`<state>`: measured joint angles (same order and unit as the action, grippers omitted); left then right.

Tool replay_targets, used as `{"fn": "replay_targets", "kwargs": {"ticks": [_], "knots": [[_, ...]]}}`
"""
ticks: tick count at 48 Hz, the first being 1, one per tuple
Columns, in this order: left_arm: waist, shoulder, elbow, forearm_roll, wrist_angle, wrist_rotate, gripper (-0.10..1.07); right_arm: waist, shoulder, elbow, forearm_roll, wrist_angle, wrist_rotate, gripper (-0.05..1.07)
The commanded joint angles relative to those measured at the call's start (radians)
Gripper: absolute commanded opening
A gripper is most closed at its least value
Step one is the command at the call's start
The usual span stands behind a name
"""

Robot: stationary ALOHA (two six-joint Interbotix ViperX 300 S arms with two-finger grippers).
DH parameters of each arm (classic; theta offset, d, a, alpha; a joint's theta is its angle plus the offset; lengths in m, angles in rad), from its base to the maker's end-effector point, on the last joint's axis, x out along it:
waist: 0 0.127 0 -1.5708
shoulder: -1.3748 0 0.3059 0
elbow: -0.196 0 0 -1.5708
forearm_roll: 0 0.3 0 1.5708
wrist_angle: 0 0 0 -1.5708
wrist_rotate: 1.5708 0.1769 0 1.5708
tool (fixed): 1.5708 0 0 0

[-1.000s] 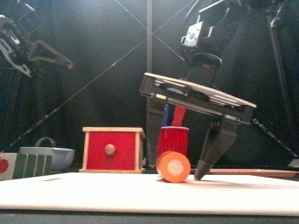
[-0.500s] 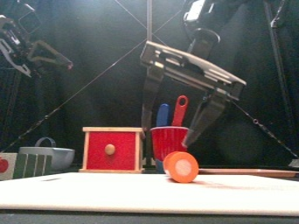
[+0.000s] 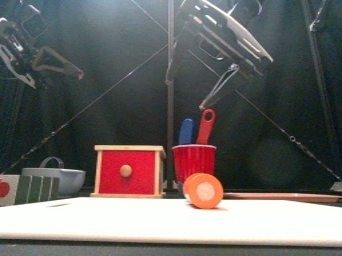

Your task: Grab knife handle

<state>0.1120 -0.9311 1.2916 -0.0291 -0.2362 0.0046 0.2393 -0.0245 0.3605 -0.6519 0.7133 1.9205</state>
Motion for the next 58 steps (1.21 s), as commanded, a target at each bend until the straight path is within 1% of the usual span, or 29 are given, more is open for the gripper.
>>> {"fn": "replay_targets", "kwargs": {"ticks": [1, 8, 12, 13, 24, 31, 37, 45, 53, 58], "knots": [[0.014, 0.002, -0.012, 0.002, -0.006, 0.000, 0.29, -0.031, -0.046, -0.041, 0.029, -0.002, -0.087, 0.97], [0.025, 0.003, -0.012, 0.000, -0.006, -0.002, 0.28, -0.087, -0.069, -0.081, 0.132, 0.011, -0.301, 0.97], [0.029, 0.003, -0.011, -0.002, -0.005, -0.002, 0.28, -0.118, -0.077, -0.115, 0.195, 0.044, -0.439, 0.97], [0.031, 0.003, -0.011, -0.002, -0.005, -0.002, 0.28, -0.130, -0.080, -0.129, 0.218, 0.063, -0.492, 0.97], [0.048, 0.003, -0.011, -0.003, -0.006, -0.003, 0.28, -0.232, -0.067, -0.262, 0.387, 0.247, -0.870, 0.97], [0.063, 0.002, -0.011, -0.005, -0.005, -0.003, 0.28, -0.298, -0.037, -0.333, 0.469, 0.348, -1.100, 0.97], [0.071, 0.002, -0.011, -0.006, -0.005, -0.003, 0.28, -0.357, 0.011, -0.385, 0.552, 0.446, -1.319, 0.96], [0.077, 0.003, -0.009, -0.014, -0.005, -0.003, 0.28, -0.399, 0.100, -0.446, 0.655, 0.551, -1.508, 0.96], [0.083, 0.003, -0.009, -0.014, -0.005, -0.005, 0.28, -0.422, 0.161, -0.517, 0.614, 0.646, -1.603, 0.96], [0.084, 0.002, -0.009, -0.014, -0.005, -0.005, 0.28, -0.440, 0.179, -0.534, 0.592, 0.695, -1.634, 0.96]]}}
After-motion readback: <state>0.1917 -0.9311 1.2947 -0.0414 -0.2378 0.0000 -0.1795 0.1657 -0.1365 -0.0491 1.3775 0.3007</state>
